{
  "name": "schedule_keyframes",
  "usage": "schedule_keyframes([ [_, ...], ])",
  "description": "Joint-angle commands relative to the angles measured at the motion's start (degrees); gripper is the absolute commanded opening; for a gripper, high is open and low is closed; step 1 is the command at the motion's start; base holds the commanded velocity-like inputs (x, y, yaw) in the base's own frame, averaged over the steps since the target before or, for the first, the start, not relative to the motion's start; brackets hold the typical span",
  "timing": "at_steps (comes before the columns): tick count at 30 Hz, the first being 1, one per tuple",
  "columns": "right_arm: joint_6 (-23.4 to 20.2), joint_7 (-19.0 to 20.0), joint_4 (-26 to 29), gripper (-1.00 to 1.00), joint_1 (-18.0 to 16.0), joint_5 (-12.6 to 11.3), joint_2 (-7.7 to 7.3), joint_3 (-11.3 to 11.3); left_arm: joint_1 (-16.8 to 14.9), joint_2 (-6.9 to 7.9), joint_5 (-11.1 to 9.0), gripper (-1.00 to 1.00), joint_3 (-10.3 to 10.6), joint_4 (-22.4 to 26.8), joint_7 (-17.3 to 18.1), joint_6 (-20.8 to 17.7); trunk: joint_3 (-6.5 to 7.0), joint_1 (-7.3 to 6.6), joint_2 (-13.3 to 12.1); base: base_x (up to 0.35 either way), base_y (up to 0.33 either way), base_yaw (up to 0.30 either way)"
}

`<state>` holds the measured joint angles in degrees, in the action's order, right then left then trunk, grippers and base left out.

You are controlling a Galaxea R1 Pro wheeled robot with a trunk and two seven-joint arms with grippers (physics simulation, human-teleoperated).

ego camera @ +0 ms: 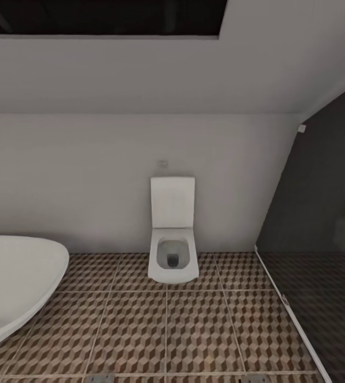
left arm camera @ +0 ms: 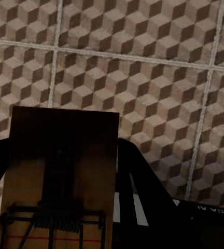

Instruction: Take the four mousetraps from the cabinet in the bathroom and place them on the bathroom floor. Make sure all four end up on the same floor surface, and ensure that at least two of them are either under or directly next to the same bathroom sink.

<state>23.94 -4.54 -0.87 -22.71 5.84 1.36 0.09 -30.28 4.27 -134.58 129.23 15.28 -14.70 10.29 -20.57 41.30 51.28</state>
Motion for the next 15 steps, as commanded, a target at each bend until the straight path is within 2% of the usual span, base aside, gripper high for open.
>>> schedule_keyframes([
  [1,0.15,-0.30,-0.09,-1.00,-0.06,0.49,0.02,0.00,-0.12,0.04,-0.42,-1.00,0.50,0.28,-0.16,0.43,-0.07,0.04,0.05,0.334,-0.014,0.000],
  [11,0.14,-0.36,-0.09,-1.00,-0.06,0.49,-0.01,0.00,-0.09,0.03,-0.42,-1.00,0.50,0.07,-0.23,0.38,-0.07,0.04,0.05,0.334,-0.068,0.000],
  [15,0.24,-0.94,0.26,-1.00,-0.06,-0.10,-0.50,-0.21,-0.12,0.45,-0.42,-1.00,0.47,-0.22,-0.31,0.34,-0.07,0.04,0.05,0.310,-0.058,0.000],
])
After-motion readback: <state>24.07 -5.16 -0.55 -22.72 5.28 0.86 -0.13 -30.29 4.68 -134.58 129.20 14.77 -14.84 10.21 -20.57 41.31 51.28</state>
